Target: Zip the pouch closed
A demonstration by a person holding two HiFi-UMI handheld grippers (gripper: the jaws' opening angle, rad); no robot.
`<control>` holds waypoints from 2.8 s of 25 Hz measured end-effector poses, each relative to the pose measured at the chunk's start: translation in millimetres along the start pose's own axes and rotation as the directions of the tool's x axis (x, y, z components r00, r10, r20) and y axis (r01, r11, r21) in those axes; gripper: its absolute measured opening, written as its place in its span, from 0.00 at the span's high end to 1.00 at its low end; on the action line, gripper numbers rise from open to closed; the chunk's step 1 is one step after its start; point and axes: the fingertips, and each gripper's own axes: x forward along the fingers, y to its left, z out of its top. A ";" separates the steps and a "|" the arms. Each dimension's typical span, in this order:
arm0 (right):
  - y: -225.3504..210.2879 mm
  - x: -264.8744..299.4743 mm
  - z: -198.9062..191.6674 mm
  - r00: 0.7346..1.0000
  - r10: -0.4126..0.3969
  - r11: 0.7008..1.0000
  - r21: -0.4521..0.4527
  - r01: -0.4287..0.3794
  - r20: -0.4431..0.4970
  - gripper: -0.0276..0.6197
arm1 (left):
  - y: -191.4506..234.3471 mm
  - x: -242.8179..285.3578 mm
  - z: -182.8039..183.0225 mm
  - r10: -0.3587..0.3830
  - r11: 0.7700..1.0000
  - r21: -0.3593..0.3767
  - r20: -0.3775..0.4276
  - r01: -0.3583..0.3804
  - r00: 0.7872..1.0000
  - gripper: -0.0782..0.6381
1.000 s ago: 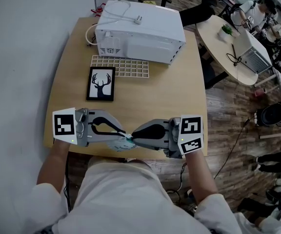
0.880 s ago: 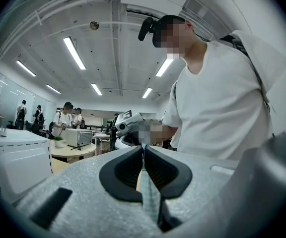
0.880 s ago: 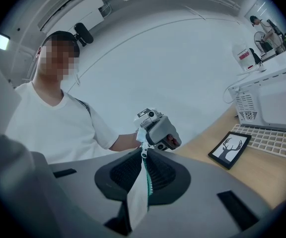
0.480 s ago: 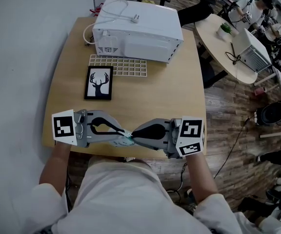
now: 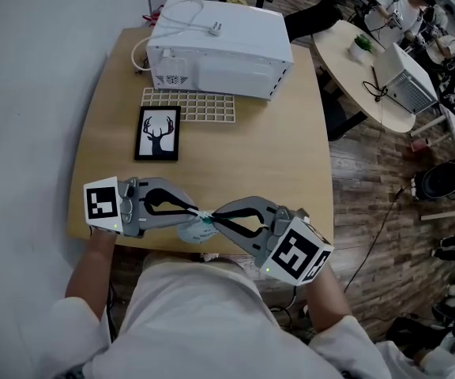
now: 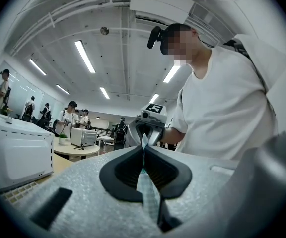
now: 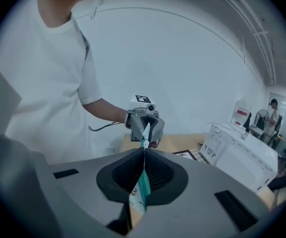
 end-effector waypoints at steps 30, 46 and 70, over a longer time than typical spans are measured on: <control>-20.7 8.9 -18.8 0.934 -0.332 0.905 -0.324 0.276 -0.129 0.95 | 29.6 -0.8 -9.9 0.150 0.983 -0.122 0.114 -0.136 0.982 0.79; -21.6 17.2 -21.3 0.942 -0.297 0.922 -0.302 0.242 -0.154 0.95 | 29.5 -2.5 -6.7 0.141 0.990 -0.029 0.079 -0.139 0.987 0.83; -49.6 22.3 -21.3 0.927 -0.355 0.897 -0.323 0.302 -0.120 0.95 | 60.5 -33.1 9.5 0.211 0.977 -0.019 0.135 -0.210 0.968 0.86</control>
